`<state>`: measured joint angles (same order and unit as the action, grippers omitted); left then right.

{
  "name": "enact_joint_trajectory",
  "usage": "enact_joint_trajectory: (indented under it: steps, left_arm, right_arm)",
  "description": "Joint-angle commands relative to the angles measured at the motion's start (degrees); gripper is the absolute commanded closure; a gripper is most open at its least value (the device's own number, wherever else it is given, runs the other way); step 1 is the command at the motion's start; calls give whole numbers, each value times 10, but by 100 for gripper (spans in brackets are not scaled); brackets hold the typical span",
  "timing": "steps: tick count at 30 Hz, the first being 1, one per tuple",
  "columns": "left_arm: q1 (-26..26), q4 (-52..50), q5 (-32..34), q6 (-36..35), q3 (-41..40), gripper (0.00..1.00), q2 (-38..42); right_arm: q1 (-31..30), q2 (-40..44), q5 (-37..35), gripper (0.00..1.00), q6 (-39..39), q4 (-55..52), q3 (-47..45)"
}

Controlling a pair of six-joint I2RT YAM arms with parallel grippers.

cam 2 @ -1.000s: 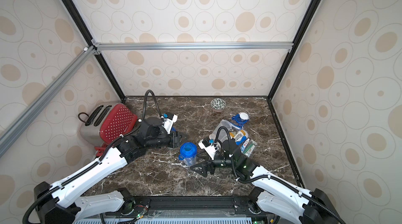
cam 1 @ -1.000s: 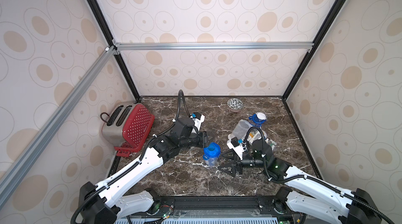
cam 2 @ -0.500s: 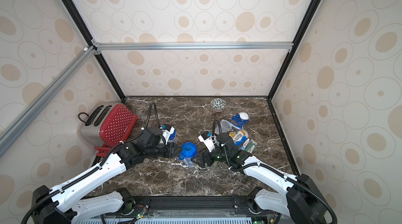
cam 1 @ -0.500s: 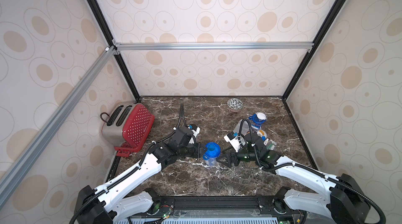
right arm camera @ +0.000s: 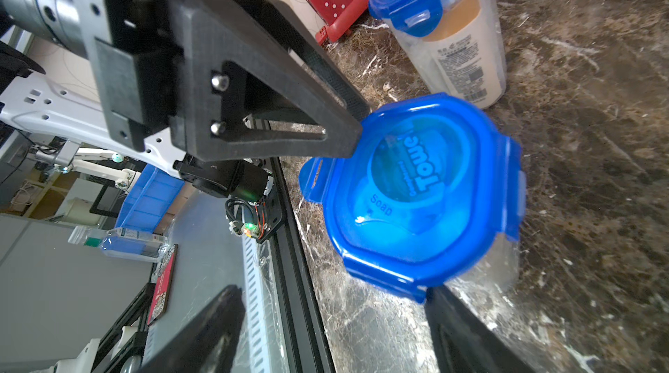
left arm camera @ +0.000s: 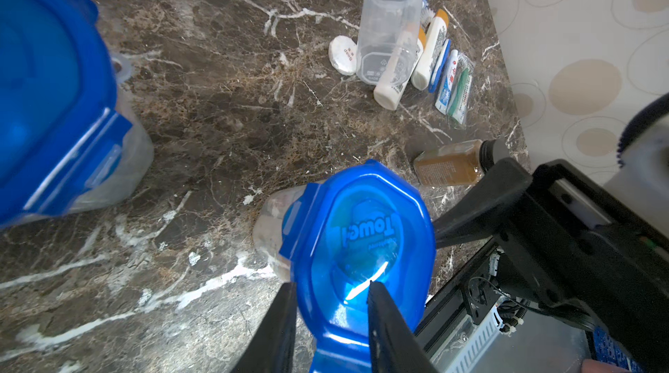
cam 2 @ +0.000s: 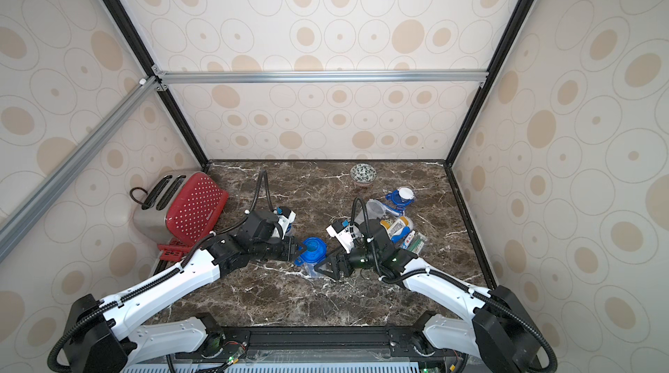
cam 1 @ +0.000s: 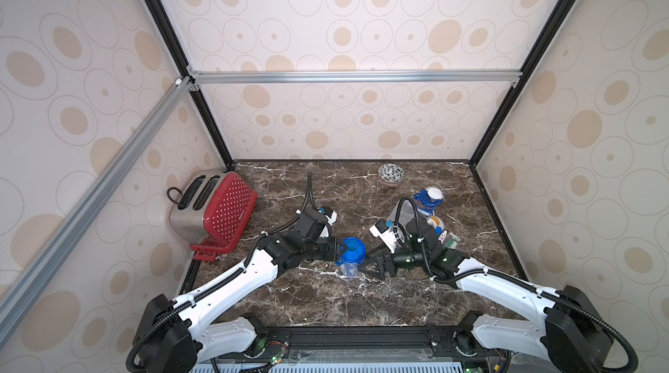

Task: Take out toiletry kits
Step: Adjust the container at the center of the board.

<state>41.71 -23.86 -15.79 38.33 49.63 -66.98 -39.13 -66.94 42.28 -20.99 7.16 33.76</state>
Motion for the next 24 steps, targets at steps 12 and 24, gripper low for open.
enact_joint_trajectory:
  steps: [12, 24]
  left_arm:
    - [2, -25, 18, -29, 33, 63, -10]
    - [-5, 27, -93, -8, 66, 77, 43]
  right_arm:
    - [-33, -12, 35, 18, -3, 33, -5]
    - [-33, 15, -7, 12, 20, 9, -19]
